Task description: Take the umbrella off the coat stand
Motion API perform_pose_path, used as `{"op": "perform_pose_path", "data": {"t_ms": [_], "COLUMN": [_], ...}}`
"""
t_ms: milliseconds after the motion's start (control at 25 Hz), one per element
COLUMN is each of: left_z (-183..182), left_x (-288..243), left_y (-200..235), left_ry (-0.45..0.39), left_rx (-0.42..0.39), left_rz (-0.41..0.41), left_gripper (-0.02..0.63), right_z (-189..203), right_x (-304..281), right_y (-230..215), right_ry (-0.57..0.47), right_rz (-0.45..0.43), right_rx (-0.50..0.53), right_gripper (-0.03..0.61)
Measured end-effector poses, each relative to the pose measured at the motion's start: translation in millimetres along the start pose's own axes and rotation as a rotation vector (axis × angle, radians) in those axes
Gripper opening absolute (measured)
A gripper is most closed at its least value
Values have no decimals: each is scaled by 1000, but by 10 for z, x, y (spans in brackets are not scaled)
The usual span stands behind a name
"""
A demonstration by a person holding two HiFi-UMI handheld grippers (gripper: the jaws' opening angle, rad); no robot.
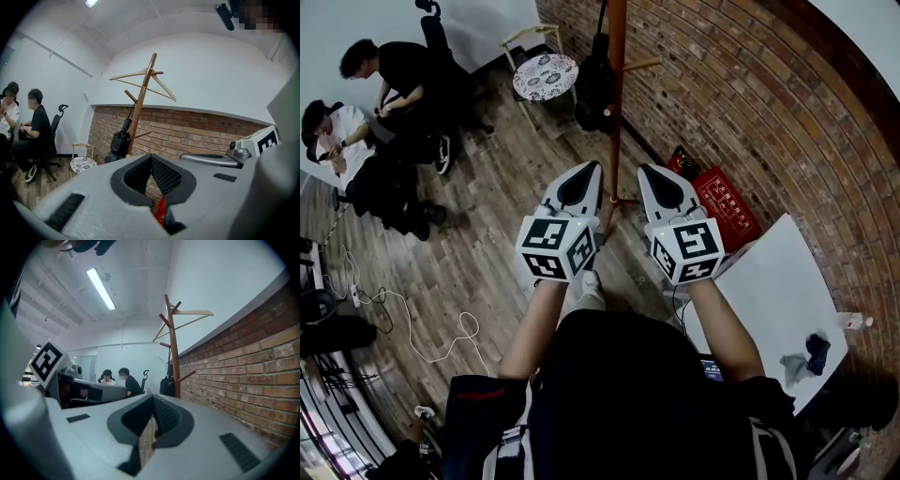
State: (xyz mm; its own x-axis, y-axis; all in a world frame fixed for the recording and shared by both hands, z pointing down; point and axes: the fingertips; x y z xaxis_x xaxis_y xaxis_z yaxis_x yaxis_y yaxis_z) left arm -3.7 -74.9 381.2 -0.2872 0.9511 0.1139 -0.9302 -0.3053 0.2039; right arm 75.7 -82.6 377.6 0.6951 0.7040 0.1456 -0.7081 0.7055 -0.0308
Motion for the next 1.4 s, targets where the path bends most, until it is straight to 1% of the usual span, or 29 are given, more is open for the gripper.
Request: {"op": "perform_pose_path", "data": {"t_ms": [520, 760, 960, 1080, 1400], "left_z": [-106, -66, 32, 54, 54], "left_x": [-657, -825, -855, -863, -1016], "left_y": [828, 996, 1149, 1191, 1255], "left_ry": [37, 58, 87, 102, 98], "left_rx": [32, 32, 53, 51, 56], "left_rz": [85, 139, 168, 193, 211], "left_gripper": [17, 17, 17, 17, 17], "right_z": [100, 173, 248, 270, 305], "right_x": [-974, -1213, -1370, -1432, -1446], "right_y": [-169, -231, -232, -211, -278], "right_ry": [36, 45, 46, 46, 59], "right_rz": [107, 152, 181, 193, 216], "right_rx": [13, 11, 3, 8, 15], "right_gripper": [28, 28, 28, 28, 28]}}
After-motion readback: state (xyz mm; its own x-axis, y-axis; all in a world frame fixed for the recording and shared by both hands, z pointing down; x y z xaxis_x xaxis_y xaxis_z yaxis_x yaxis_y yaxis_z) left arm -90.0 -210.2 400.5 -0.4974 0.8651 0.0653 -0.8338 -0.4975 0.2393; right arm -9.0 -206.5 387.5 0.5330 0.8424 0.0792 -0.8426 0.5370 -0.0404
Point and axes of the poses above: the fingertips, and each gripper's own axes: x backward along the fingers, y to its left, z out of its underside, and after that the axes turned 13 degrees about -y, right-handed
